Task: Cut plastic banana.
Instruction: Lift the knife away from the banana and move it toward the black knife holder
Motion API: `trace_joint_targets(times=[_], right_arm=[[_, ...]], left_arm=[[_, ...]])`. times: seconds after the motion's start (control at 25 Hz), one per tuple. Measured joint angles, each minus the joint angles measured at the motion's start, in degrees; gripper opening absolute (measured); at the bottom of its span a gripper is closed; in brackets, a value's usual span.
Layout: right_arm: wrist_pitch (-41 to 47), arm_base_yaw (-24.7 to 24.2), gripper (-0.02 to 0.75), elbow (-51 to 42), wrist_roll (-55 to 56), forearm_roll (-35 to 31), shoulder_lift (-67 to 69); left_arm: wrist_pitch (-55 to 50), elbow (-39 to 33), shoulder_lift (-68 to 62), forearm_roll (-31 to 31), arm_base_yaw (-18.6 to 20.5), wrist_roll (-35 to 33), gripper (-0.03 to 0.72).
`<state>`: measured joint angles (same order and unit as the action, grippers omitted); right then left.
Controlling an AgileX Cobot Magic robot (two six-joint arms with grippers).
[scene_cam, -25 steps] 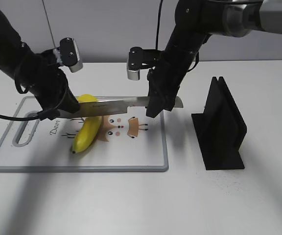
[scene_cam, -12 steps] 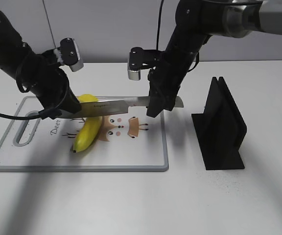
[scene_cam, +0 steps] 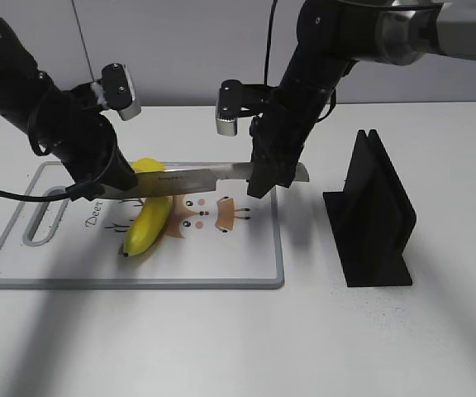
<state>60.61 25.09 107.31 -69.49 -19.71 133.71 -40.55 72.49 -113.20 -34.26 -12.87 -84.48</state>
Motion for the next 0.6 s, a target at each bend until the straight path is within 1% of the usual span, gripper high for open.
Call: trace_joint_targets(times=[0.36, 0.6], right_arm=[[-0.08, -0.07, 0.193, 0.29, -0.07, -0.09, 0.63], [2.39, -0.07, 0.193, 2.95, -0.07, 0.07, 1.37]], left_arm=[[0.1, 0.14, 0.0, -0.06, 0.0, 0.0, 0.023], [1.12, -0.43, 1.76, 0.36, -0.05, 0.0, 0.023]])
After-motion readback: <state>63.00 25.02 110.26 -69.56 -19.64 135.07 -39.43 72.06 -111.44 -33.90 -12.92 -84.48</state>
